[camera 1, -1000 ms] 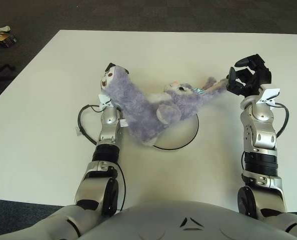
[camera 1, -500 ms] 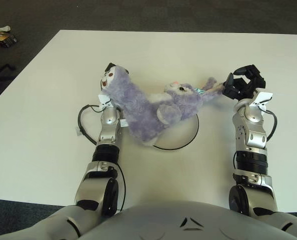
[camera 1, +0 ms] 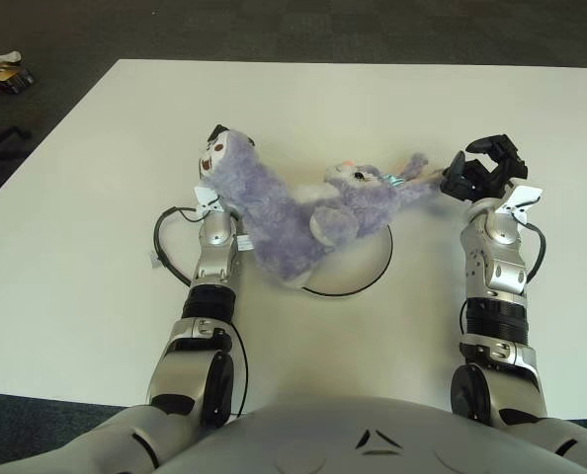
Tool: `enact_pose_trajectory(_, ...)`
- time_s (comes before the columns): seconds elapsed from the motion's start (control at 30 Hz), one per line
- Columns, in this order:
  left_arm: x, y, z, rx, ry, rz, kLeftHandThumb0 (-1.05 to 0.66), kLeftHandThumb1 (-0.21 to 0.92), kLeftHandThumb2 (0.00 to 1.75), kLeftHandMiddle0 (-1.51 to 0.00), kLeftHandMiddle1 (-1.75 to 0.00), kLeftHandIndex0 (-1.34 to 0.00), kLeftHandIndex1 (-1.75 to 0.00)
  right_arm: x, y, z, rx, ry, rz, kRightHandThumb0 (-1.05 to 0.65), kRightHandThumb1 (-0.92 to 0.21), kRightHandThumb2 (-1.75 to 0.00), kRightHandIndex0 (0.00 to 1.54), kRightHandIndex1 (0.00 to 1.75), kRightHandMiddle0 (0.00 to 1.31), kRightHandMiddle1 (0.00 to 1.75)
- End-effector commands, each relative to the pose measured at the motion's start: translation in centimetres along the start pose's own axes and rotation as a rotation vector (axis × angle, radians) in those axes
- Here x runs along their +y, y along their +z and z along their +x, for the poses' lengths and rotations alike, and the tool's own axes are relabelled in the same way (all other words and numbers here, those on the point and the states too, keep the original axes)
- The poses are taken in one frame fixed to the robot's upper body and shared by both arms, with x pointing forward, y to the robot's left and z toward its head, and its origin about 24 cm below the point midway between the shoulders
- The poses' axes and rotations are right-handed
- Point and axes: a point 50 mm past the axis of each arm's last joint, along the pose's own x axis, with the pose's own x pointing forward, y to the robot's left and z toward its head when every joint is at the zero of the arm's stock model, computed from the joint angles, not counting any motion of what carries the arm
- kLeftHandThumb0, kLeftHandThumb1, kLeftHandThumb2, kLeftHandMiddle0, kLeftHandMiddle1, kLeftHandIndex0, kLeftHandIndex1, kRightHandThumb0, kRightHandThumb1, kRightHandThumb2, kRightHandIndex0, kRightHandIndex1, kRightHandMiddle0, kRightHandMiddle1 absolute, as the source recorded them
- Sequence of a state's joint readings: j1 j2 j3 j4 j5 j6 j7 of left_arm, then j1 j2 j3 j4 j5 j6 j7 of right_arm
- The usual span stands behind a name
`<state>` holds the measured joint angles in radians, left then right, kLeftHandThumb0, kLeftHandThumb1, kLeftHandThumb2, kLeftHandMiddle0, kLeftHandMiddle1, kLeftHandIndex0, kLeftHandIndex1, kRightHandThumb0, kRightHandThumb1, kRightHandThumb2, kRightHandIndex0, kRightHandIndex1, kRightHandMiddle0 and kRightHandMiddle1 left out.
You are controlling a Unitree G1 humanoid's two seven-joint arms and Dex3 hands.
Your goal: Put the doll into the plate.
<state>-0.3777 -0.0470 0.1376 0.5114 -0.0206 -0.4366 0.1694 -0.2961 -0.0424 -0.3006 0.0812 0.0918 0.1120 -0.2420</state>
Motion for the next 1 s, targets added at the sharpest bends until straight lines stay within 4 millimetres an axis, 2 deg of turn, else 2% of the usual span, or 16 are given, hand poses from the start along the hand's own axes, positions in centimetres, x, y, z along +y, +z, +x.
enact_pose_trajectory(0.0, 1.2, -2.4, -2.0, 0.101, 0.023, 0.019, -0.02, -0.01, 1.66, -0.9, -1.75, -0.67, -1.62, 0.1, -0.5, -0.4, 0.017, 0.016, 0.01, 0.0, 0.06, -1.72, 0.9, 1.7, 0.66, 1.75)
enact_pose_trajectory(0.1, 1.2, -2.4, -2.0, 0.102, 0.022, 0.02, -0.01, 0.07, 1.59, -0.73, -1.75, -0.65, -1.7, 0.2, -0.6, -0.5, 0.018, 0.026, 0.012, 0.0, 0.06, -1.74, 0.91, 1.71, 0.67, 1.75)
enact_pose_trajectory(0.2, 1.2, -2.5, -2.0, 0.108, 0.019, 0.028, -0.01, 0.11, 1.56, -0.67, -1.75, -0.64, -1.73, 0.3, -0.9, -0.6, 0.013, 0.04, 0.012, 0.0, 0.07, -1.74, 0.91, 1.7, 0.68, 1.75)
enact_pose_trajectory(0.77, 1.2, -2.7, -1.9, 0.141, 0.014, 0.056, -0.01, 0.12, 1.55, -0.65, -1.75, -0.64, -1.75, 0.7, -1.9, -1.0, 0.026, 0.069, 0.007, 0.0, 0.09, -1.75, 0.94, 1.66, 0.7, 1.75)
enact_pose_trajectory(0.97, 1.2, -2.7, -1.9, 0.148, 0.015, 0.046, -0.01, 0.12, 1.55, -0.65, -1.75, -0.64, -1.75, 0.6, -2.4, -1.1, 0.061, 0.092, 0.054, 0.0, 0.09, -1.75, 0.94, 1.65, 0.7, 1.75)
